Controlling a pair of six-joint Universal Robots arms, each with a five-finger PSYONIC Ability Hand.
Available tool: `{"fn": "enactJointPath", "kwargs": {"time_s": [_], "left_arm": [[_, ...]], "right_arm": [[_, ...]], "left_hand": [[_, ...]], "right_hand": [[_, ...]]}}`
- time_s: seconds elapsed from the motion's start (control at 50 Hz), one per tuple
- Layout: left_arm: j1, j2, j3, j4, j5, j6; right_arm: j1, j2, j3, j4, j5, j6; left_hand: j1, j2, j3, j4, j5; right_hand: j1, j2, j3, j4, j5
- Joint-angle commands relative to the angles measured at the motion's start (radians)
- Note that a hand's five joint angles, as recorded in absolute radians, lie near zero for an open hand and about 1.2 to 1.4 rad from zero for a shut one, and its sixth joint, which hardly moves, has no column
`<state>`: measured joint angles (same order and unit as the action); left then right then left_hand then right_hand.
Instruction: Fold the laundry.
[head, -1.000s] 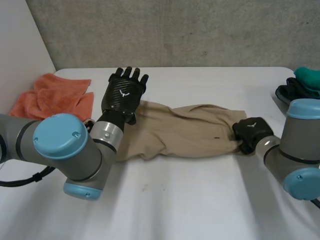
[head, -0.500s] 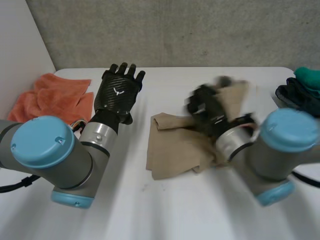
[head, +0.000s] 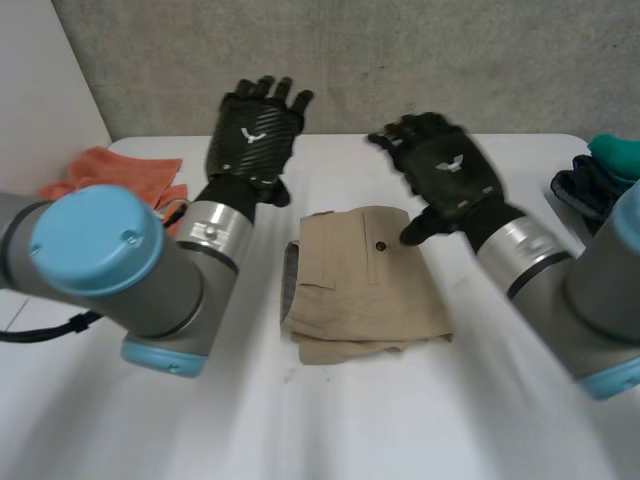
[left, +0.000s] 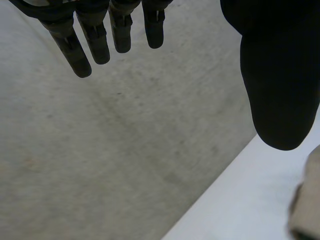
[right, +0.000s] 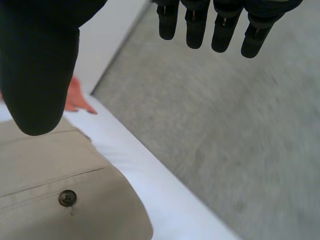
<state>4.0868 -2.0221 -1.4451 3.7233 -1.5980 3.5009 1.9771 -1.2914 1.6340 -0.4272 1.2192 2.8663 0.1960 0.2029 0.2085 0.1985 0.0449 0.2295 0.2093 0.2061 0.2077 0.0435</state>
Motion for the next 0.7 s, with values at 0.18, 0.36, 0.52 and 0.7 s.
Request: {"fn": "enactJointPath", "kwargs": {"time_s": [0.18, 0.36, 0.52, 0.7], "left_arm": [[-0.086, -0.335, 0.345, -0.499, -0.010, -0.120], [-0.079, -0.446, 0.410, -0.632, -0.086, -0.020], [-0.080, -0.443, 0.414, -0.638, -0.149, 0.058], [-0.094, -0.204, 0.358, -0.617, -0.131, -0.054]], "right_arm": [[-0.081, 0.371, -0.430, 0.535, -0.017, 0.105], [-0.055, 0.530, -0.473, 0.532, 0.049, -0.085], [-0.050, 0.551, -0.493, 0.536, 0.128, -0.185], [-0.029, 0.273, -0.369, 0.466, 0.129, -0.160]], "left_hand": [[-0.021, -0.028, -0.033, -0.023, -0.044], [-0.018, -0.025, -0.030, -0.020, -0.041], [-0.021, -0.028, -0.033, -0.023, -0.044], [-0.021, -0.028, -0.034, -0.024, -0.045]], "right_hand": [[-0.055, -0.035, -0.032, -0.033, -0.043], [-0.055, -0.035, -0.032, -0.033, -0.043], [-0.055, -0.035, -0.032, -0.033, -0.043], [-0.055, -0.035, -0.032, -0.033, -0.043]]}}
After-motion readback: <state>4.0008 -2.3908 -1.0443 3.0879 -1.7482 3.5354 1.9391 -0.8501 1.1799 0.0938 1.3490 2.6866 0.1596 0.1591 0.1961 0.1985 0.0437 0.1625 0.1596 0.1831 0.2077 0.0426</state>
